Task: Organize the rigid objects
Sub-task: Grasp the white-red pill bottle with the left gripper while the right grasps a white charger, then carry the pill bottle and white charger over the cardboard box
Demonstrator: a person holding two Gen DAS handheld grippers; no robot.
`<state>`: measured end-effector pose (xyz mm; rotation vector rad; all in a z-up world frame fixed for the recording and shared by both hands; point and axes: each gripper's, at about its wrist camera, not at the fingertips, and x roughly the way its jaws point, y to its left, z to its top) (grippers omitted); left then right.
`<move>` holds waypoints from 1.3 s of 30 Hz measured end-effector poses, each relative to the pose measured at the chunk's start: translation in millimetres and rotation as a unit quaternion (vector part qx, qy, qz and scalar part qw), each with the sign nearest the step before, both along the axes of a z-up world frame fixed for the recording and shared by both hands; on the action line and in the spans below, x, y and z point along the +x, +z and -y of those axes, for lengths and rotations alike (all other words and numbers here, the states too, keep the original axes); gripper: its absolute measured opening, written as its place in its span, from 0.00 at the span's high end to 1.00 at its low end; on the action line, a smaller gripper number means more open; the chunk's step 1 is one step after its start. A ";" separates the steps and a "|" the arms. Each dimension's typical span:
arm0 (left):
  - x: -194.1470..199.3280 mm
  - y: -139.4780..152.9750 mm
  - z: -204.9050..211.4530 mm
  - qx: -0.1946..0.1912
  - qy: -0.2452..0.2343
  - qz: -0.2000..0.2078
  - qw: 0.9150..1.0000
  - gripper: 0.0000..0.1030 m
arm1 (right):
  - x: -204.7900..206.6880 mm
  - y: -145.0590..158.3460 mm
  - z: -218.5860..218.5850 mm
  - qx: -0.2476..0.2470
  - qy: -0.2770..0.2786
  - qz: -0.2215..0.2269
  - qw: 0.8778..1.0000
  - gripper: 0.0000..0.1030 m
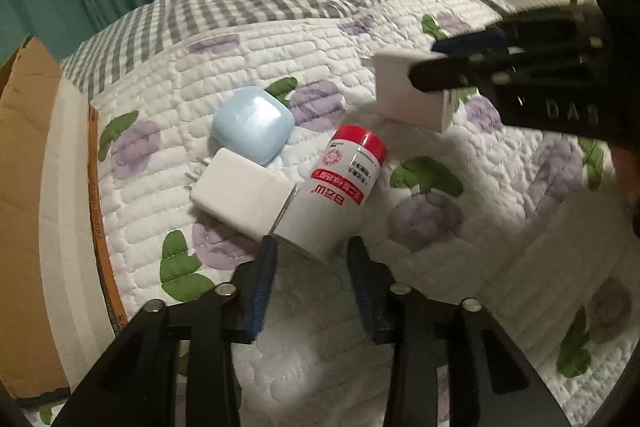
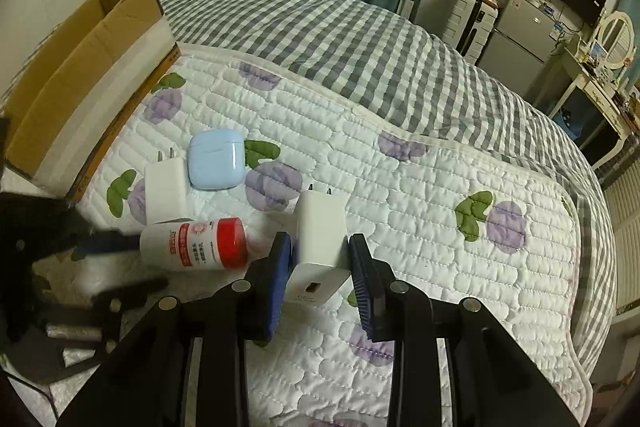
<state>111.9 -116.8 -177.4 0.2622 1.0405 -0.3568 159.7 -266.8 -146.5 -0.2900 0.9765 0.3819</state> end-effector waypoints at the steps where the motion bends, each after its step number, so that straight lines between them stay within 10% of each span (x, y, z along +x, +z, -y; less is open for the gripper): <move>1: -1.5 4.8 -2.1 -0.003 0.003 0.008 1.000 0.57 | -0.1 0.7 1.2 0.001 -0.001 0.000 1.000 0.71; 26: 33.3 -8.7 41.3 0.034 -0.058 0.018 0.998 0.57 | 2.4 7.7 12.9 0.013 -0.032 0.012 0.999 0.72; 39: -11.2 93.9 -12.7 -0.042 0.006 0.094 0.995 0.65 | -35.7 60.9 15.9 0.036 -0.084 0.079 0.993 0.72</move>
